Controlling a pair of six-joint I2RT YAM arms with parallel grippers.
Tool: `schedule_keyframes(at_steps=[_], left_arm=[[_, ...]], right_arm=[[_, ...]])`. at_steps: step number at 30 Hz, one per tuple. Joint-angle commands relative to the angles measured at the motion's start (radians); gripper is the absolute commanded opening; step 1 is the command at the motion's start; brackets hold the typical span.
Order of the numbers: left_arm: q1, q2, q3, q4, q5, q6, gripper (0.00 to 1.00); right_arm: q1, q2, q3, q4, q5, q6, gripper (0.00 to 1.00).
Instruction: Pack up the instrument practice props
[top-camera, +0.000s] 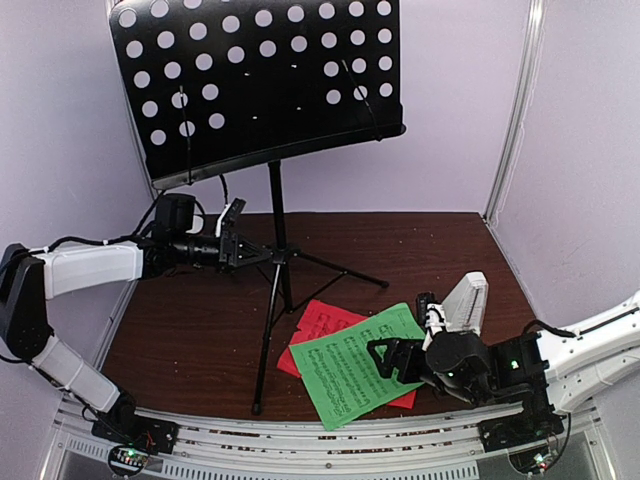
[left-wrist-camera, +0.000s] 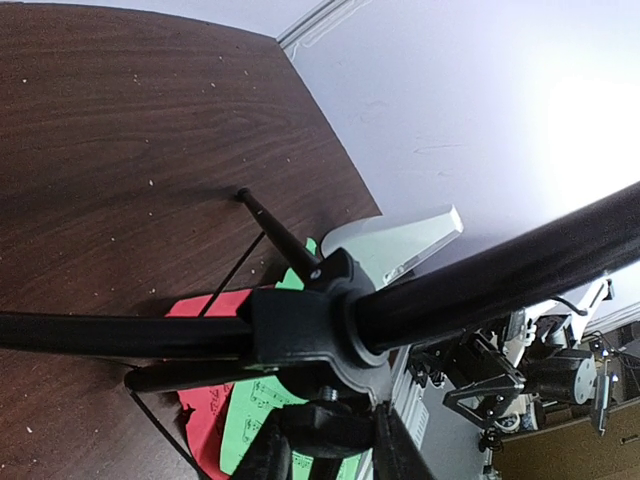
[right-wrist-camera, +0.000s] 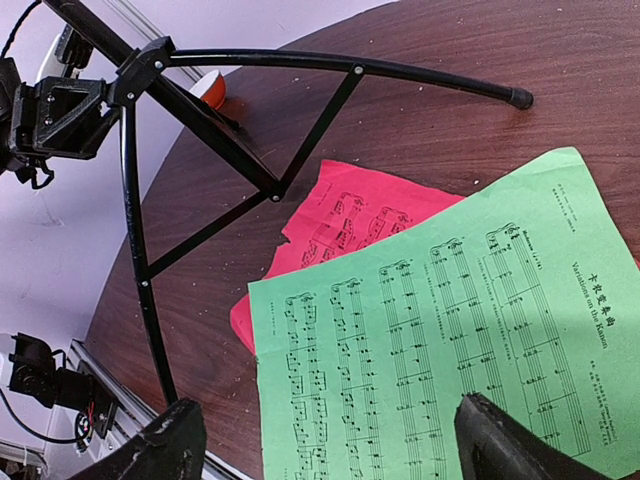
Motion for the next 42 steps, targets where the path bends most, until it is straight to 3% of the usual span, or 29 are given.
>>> schedule_keyframes(at_steps=[1, 6, 10, 13, 18, 21, 26, 31, 34, 42], left_arm=[[0.001, 0.001, 0.013, 0.071, 0.063, -0.065, 0.23], [0.002, -0.071, -0.019, 0.057, -0.050, -0.007, 0.60], [0.001, -0.192, -0.104, 0.103, -0.144, 0.041, 0.73], [0.001, -0.272, -0.110, 0.030, -0.216, 0.153, 0.74], [0.001, -0.390, -0.080, -0.110, -0.344, 0.319, 0.81], [0.001, -0.450, -0.089, -0.115, -0.410, 0.365, 0.86], [0.001, -0.503, -0.141, -0.092, -0.497, 0.410, 0.88], [0.002, -0.526, -0.195, -0.073, -0.499, 0.355, 0.88], [0.002, -0.568, -0.296, 0.047, -0.424, 0.260, 0.86], [0.002, -0.666, -0.451, 0.084, -0.399, 0.188, 0.84]], right_arm=[[-0.004, -0.023, 0.004, -0.027, 0.014, 0.005, 0.89], [-0.004, -0.051, 0.016, -0.030, 0.022, -0.007, 0.89], [-0.004, -0.113, 0.043, 0.001, 0.037, -0.071, 0.90], [-0.034, -0.157, 0.071, 0.050, 0.030, -0.141, 0.91], [-0.185, -0.140, 0.125, 0.152, -0.178, -0.202, 0.91], [-0.268, -0.071, 0.165, 0.246, -0.314, -0.211, 0.91], [-0.304, 0.151, 0.375, 0.230, -0.349, -0.343, 0.90], [-0.358, 0.341, 0.473, 0.430, -0.472, -0.381, 0.88], [-0.381, 0.421, 0.514, 0.544, -0.483, -0.424, 0.87], [-0.421, 0.573, 0.692, 0.630, -0.529, -0.592, 0.77]])
